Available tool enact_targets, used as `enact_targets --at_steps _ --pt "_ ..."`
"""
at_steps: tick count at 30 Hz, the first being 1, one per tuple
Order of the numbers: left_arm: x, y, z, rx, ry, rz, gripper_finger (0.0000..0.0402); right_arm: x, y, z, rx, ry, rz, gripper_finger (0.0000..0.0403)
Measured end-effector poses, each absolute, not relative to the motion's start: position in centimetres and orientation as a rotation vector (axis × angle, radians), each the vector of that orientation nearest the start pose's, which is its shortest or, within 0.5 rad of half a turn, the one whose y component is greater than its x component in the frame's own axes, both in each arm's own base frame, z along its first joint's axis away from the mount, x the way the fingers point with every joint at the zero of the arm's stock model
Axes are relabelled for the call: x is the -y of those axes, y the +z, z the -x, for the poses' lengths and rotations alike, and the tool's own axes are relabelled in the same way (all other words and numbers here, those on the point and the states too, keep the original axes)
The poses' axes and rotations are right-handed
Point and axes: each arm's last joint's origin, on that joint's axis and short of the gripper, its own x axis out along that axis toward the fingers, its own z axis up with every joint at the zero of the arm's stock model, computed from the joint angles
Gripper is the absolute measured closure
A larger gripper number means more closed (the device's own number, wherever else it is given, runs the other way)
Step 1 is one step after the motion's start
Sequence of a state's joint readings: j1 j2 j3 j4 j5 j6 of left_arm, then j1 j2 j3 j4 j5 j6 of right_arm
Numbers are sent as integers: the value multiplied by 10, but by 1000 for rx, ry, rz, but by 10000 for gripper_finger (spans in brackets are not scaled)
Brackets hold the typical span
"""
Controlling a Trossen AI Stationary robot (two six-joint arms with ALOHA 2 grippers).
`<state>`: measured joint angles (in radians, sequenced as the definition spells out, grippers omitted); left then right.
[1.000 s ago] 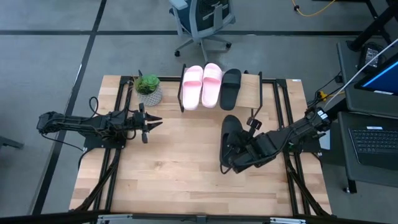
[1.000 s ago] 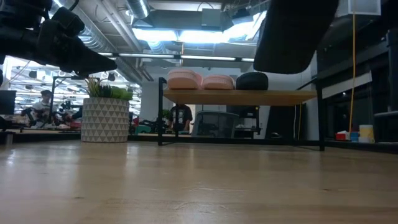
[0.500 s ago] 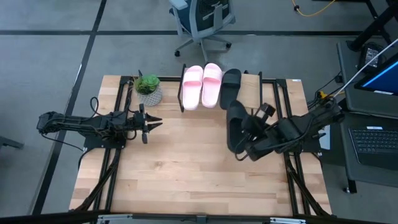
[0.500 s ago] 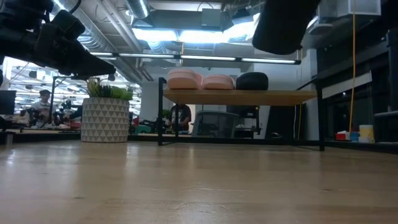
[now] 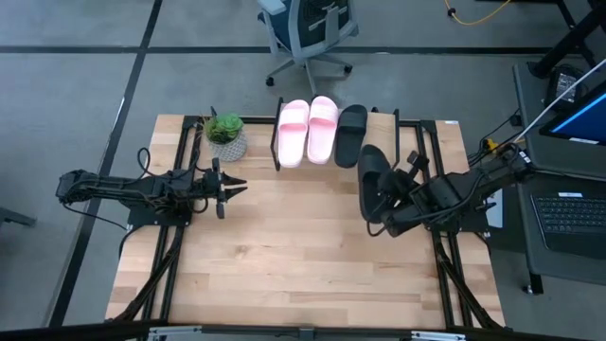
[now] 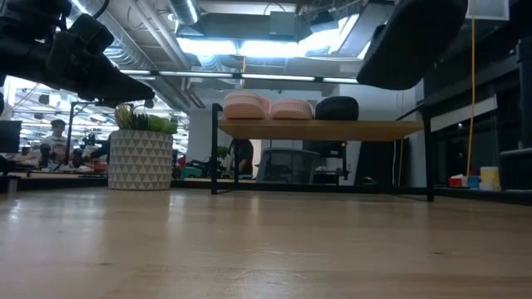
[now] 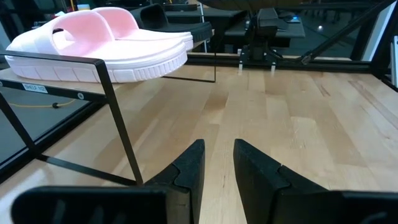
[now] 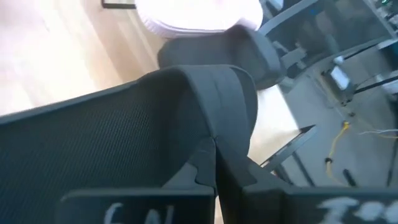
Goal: Pick and place slides into the shelf
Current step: Put the black slide on the shelf
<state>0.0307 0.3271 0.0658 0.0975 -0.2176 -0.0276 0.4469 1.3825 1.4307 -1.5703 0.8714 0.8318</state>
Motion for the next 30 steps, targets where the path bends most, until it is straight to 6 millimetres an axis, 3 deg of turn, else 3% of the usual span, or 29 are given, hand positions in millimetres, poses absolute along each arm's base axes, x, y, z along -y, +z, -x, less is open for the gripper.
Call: enact_targets --at_steps 17,30 --pt "-10 167 -117 -160 250 9 324 -22 351 -216 -1046 -901 363 403" --pt "-10 167 -117 -160 250 9 324 6 351 -217 -1148 -939 405 403"
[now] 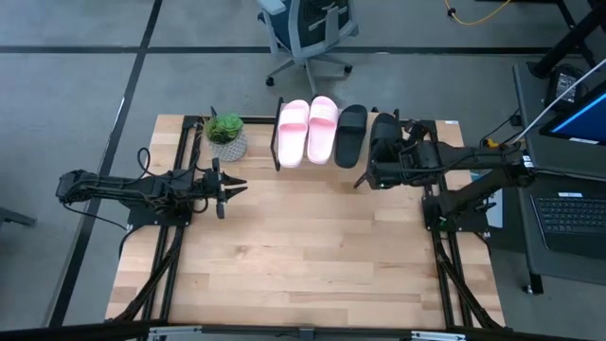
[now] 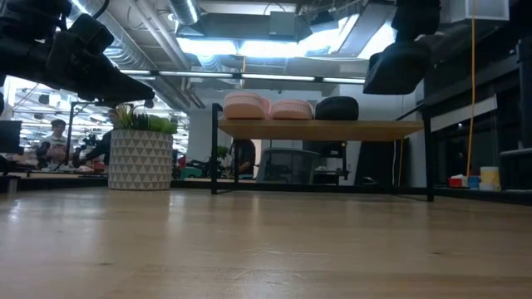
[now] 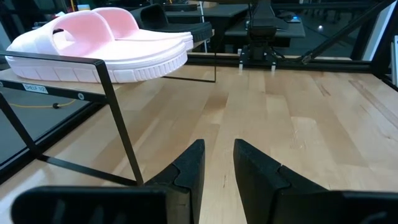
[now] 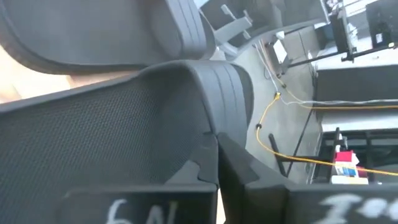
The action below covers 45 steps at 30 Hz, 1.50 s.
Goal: Pick and place slides into the shelf
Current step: Put the black slide on the shelf
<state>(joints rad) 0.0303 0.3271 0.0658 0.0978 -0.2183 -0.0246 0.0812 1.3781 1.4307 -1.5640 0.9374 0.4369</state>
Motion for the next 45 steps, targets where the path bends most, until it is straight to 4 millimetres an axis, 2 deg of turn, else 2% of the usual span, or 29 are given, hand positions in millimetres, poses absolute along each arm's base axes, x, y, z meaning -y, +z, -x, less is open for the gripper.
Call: enact_targets --at_steps 19,35,45 --pt "-10 167 -117 -160 250 9 324 46 352 -224 -1227 -947 426 403" --pt "-10 167 -117 -160 251 9 324 60 352 -227 -1233 -930 419 403" --pt "-10 167 -117 -160 251 9 324 61 352 -227 -1237 -919 403 403"
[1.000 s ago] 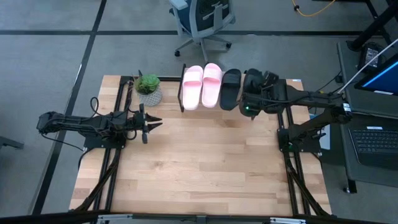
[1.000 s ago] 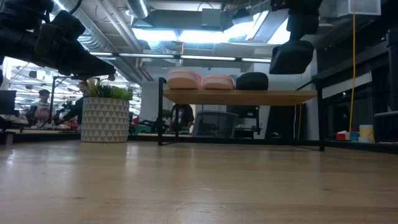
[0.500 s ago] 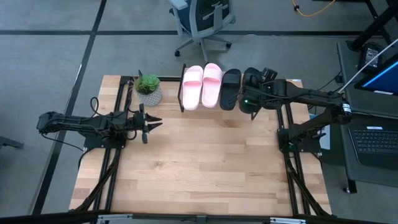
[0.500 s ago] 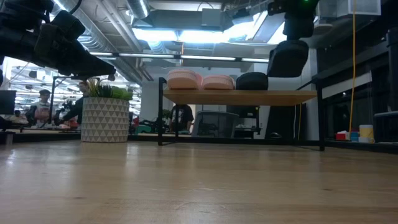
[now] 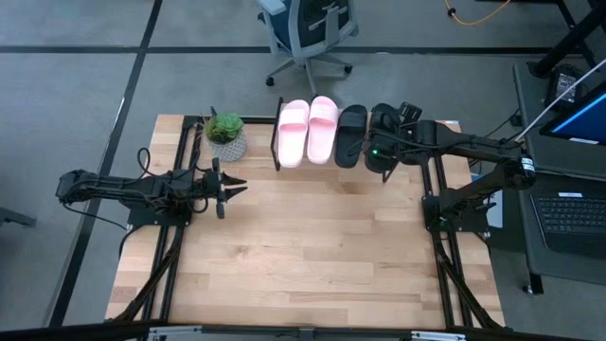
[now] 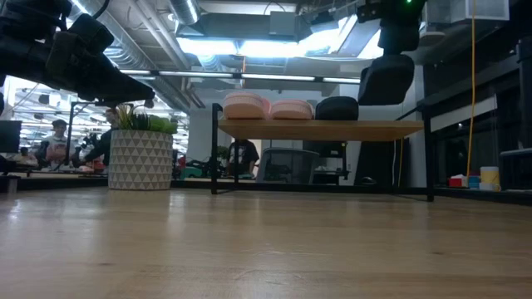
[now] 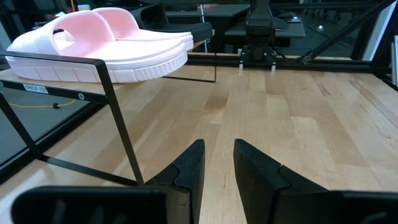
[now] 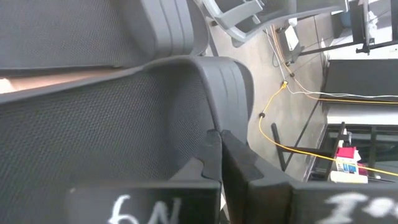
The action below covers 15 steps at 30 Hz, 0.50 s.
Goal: Pick and place slides into the shelf
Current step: Put the black slide on the shelf
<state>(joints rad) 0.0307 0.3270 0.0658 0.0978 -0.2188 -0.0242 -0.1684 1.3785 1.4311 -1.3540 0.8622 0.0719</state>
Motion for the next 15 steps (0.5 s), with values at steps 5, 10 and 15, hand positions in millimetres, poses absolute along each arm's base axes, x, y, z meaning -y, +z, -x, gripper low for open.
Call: enact_targets --at_steps 5,10,15 --pt "-10 167 -117 -160 251 9 324 61 352 -227 -1236 -919 402 403" --pt "-10 167 -117 -160 251 9 324 61 352 -227 -1236 -919 401 403" --pt "-10 167 -117 -160 251 9 324 61 350 -228 -1234 -918 398 403"
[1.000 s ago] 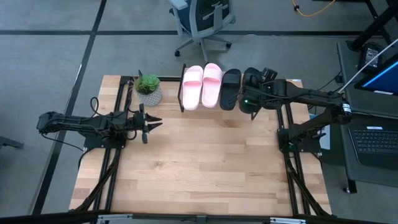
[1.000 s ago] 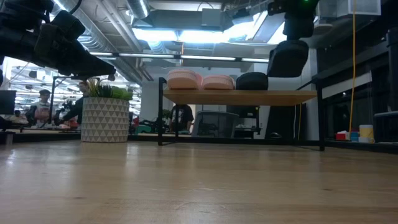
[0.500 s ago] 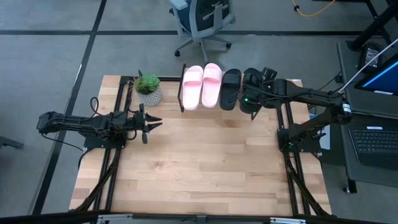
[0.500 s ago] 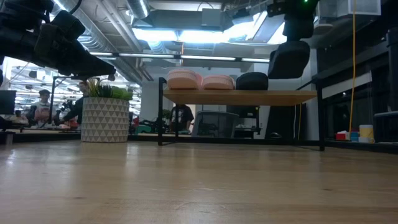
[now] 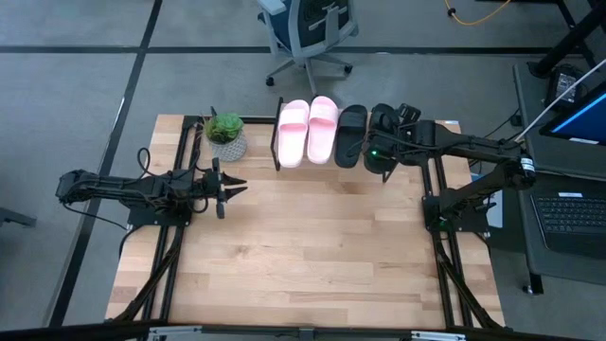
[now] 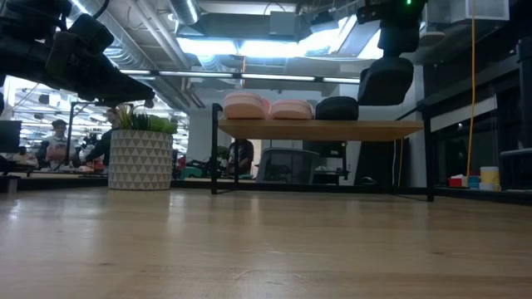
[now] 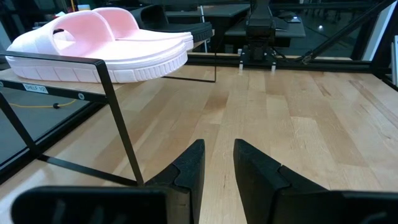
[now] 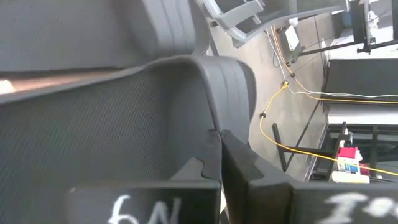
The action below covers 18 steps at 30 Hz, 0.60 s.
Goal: Pick and place slides into the shelf
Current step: Put the black slide on the shelf
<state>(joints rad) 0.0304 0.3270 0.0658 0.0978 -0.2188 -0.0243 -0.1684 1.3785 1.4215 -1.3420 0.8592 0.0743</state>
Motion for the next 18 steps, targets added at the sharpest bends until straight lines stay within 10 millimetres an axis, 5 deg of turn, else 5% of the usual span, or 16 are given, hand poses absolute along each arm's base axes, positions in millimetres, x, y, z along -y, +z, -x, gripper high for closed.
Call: enact_targets --at_steps 7,18 --pt "-10 167 -117 -160 251 9 324 61 331 -229 -1277 -902 409 403" --pt "-10 167 -117 -160 251 9 324 71 331 -231 -1259 -937 401 403"
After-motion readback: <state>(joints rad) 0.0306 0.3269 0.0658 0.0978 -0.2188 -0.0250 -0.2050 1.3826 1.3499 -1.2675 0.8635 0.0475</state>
